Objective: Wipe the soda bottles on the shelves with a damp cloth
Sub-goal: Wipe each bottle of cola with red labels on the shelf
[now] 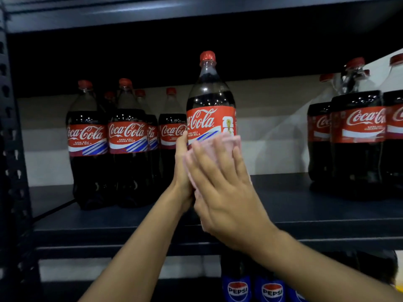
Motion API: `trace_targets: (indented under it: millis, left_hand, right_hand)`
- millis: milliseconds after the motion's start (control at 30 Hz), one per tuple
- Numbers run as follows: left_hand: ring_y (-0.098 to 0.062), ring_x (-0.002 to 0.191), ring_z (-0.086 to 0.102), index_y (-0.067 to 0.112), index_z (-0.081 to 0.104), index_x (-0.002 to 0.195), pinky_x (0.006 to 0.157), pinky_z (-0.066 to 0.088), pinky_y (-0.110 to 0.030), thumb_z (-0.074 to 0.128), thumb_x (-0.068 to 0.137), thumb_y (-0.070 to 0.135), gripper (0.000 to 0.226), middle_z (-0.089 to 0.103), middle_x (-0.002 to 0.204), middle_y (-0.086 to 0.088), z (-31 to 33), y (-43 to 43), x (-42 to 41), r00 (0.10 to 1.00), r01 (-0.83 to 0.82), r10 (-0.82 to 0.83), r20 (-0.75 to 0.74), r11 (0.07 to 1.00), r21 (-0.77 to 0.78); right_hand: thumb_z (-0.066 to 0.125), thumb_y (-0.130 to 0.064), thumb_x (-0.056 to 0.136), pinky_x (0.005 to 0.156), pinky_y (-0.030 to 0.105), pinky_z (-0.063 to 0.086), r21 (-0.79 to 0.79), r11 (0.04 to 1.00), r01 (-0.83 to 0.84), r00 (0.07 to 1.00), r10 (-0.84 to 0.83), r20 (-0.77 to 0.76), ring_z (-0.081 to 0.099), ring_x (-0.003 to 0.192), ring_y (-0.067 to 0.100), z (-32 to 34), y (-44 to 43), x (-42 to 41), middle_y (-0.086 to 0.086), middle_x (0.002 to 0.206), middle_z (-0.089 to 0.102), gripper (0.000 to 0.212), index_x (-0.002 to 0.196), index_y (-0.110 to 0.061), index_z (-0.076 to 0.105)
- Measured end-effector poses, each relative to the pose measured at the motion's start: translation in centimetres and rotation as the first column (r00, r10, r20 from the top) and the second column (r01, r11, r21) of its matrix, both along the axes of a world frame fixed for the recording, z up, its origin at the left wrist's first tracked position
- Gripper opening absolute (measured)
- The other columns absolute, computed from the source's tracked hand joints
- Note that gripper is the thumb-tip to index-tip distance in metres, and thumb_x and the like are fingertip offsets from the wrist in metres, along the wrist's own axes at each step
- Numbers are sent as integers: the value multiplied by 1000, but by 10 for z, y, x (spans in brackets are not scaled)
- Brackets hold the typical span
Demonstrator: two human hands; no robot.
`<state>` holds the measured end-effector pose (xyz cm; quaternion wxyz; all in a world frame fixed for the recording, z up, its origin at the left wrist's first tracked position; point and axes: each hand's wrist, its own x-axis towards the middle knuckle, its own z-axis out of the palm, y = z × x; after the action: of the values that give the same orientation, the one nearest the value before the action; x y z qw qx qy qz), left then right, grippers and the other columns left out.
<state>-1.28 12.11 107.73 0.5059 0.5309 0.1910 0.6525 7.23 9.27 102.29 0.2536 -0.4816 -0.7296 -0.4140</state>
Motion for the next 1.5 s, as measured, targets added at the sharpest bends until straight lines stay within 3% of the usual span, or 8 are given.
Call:
trace_targets:
  millis: [133, 300, 533, 833, 1067, 1267, 1400, 1500]
  left_hand:
    - [-18, 85, 78, 15, 85, 85, 79, 64, -30, 36, 101, 56, 67, 79, 94, -7, -1, 1, -3, 994, 109, -110, -27, 994, -14]
    - [-17, 133, 63, 23, 69, 136, 115, 48, -34, 31, 105, 58, 60, 69, 141, -6, 1, -5, -5, 997, 58, -62, -50, 995, -77]
    - [-28, 102, 78, 20, 80, 119, 92, 60, -46, 38, 104, 67, 64, 79, 113, -14, 18, -23, -12, 964, -118, 77, -255, 982, -149]
    - [-16, 112, 74, 21, 71, 131, 101, 57, -36, 23, 112, 55, 62, 79, 117, -5, -1, -20, 6, 981, -173, 175, -79, 984, 30]
    - [-21, 85, 76, 12, 78, 101, 79, 62, -34, 35, 105, 62, 66, 78, 96, -10, -1, -8, -8, 998, -1, -4, -57, 997, -83]
    - [-15, 79, 78, 20, 80, 102, 63, 61, -26, 35, 108, 57, 58, 81, 94, -6, 6, -13, -14, 983, -54, 31, -184, 991, -123]
    - [-26, 105, 77, 18, 78, 121, 95, 60, -44, 32, 107, 63, 66, 79, 115, -13, 12, -18, -21, 963, -125, 81, -257, 979, -160]
    - [-22, 94, 80, 21, 78, 115, 78, 65, -39, 23, 107, 67, 72, 81, 107, -13, 9, -30, -11, 966, -156, 123, -227, 978, -135]
  right_hand:
    - [41, -25, 99, 124, 61, 18, 311, 854, -417, 903, 428, 35, 14, 157, 35, -1, -10, 37, 14, 166, 31, 60, 155, -6, 41]
    - [38, -27, 98, 124, 59, 16, 343, 827, -446, 849, 512, -129, 15, 157, 36, 88, 4, 29, 12, 166, 31, 60, 156, -11, 43]
    - [44, -33, 96, 111, 48, 37, 319, 793, -519, 647, 608, -460, 42, 136, 25, 163, 3, 26, 5, 145, 50, 48, 139, -23, 63]
    - [42, -24, 98, 123, 57, 22, 383, 825, -416, 800, 532, -278, 21, 156, 33, 47, -2, 17, 15, 165, 32, 60, 156, -10, 40]
    - [38, -30, 101, 124, 59, 21, 232, 890, -392, 916, 402, 3, 11, 158, 33, -7, -8, 33, 13, 169, 23, 60, 158, -11, 37]
    - [33, -31, 101, 126, 54, 14, 282, 862, -421, 862, 477, -170, 12, 157, 35, 89, 3, 28, 12, 168, 26, 60, 159, -14, 37]
    - [30, -38, 100, 122, 49, 25, 169, 841, -513, 749, 536, -390, 25, 152, 25, 156, 5, 34, 5, 164, 33, 59, 155, -21, 43]
    - [36, -36, 99, 119, 48, 29, 125, 826, -549, 725, 546, -420, 29, 148, 21, 169, 5, 31, 1, 163, 34, 57, 153, -21, 47]
